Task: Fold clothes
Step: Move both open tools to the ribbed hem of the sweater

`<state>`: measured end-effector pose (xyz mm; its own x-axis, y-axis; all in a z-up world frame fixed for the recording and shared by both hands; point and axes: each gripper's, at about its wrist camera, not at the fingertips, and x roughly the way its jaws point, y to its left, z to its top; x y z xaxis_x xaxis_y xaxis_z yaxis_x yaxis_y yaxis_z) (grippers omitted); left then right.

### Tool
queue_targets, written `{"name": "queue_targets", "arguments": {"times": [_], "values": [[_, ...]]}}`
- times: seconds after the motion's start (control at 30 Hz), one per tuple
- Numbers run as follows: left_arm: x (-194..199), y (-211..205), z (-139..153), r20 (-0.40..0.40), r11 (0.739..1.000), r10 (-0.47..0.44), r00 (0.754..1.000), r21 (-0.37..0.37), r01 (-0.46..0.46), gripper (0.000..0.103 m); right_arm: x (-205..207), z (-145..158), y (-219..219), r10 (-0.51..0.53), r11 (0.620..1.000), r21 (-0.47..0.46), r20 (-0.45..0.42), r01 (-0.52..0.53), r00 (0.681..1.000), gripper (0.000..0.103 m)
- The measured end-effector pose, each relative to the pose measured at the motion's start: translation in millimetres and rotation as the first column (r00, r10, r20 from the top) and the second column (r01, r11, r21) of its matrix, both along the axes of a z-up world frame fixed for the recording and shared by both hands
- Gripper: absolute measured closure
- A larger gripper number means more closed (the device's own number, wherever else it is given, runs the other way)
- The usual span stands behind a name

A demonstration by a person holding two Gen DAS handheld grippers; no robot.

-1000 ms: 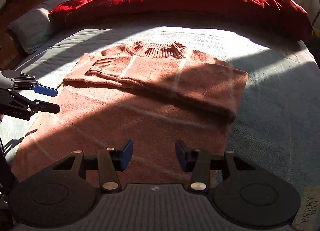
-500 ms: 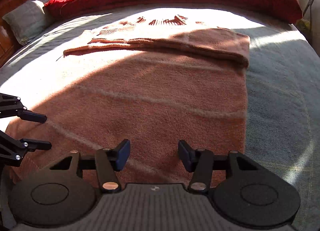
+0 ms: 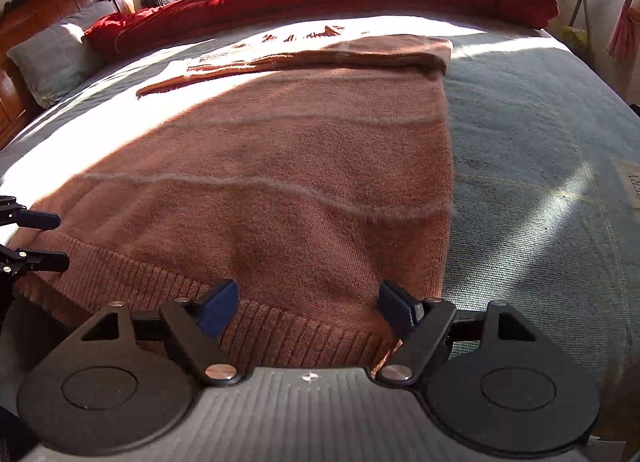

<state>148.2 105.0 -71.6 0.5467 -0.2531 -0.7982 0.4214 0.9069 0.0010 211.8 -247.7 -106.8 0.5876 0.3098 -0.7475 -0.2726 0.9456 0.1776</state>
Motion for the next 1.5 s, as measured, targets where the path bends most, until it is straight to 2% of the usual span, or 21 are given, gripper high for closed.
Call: {"name": "queue_targets", "arguments": {"times": [0.13, 0.23, 0.33, 0.43, 0.5, 0.73, 0.87, 0.93, 1.07, 1.23, 1.37, 1.5], "values": [[0, -15, 16, 0.055, 0.998, -0.063, 0.996, 0.017, 0.063, 0.028, 6, 19, 4, 0.024, 0.997, 0.075, 0.028, -0.027, 0.999, 0.021], [6, -26, 17, 0.074, 0.998, -0.068, 0.995, 0.013, 0.067, 0.027, 19, 28, 16, 0.064, 0.985, 0.157, 0.036, -0.069, 0.997, 0.018], [10, -31, 6, 0.037, 0.998, -0.063, 0.997, -0.015, 0.063, 0.027, 34, 22, 30, 0.116, 0.96, 0.255, 0.003, -0.113, 0.993, 0.018], [5, -28, -9, 0.003, 0.999, -0.031, 1.0, -0.012, 0.031, 0.026, 37, 5, 36, 0.107, 0.958, 0.271, -0.056, -0.088, 0.993, 0.018], [-3, -22, -13, 0.004, 0.999, -0.024, 1.0, -0.024, 0.024, 0.022, 32, -2, 29, 0.096, 0.961, 0.265, -0.064, -0.076, 0.993, 0.018], [-17, -12, -6, 0.01, 0.999, 0.005, 1.0, -0.048, -0.005, 0.021, 8, -13, -13, 0.074, 0.91, 0.412, -0.086, -0.032, 0.994, 0.018], [-7, -5, 3, 0.061, 0.999, 0.033, 0.998, -0.024, -0.032, 0.021, 5, -15, -11, 0.065, 0.911, 0.411, -0.08, -0.026, 0.995, 0.017], [3, 5, 4, 0.066, 0.996, 0.088, 0.994, -0.02, -0.087, 0.021, 6, -13, -5, 0.071, 0.92, 0.39, -0.078, -0.035, 0.994, 0.014], [11, 31, -5, 0.011, 0.981, 0.189, 0.982, -0.048, -0.188, 0.021, 4, -12, 2, 0.078, 0.932, 0.358, -0.062, -0.05, 0.995, 0.011], [-5, 49, -3, 0.003, 0.968, 0.238, 0.971, -0.078, -0.237, 0.021, 2, -11, 1, 0.077, 0.936, 0.349, -0.056, -0.052, 0.995, 0.011], [-13, 45, 6, 0.025, 0.97, 0.239, 0.971, -0.044, -0.237, 0.021, 7, 0, 15, 0.093, 0.952, 0.298, -0.061, -0.071, 0.994, 0.007], [-15, 33, 14, 0.058, 0.977, 0.213, 0.975, -0.017, -0.213, 0.021, 18, 17, 47, 0.189, 0.954, 0.238, -0.013, -0.18, 0.982, 0.006]]}}
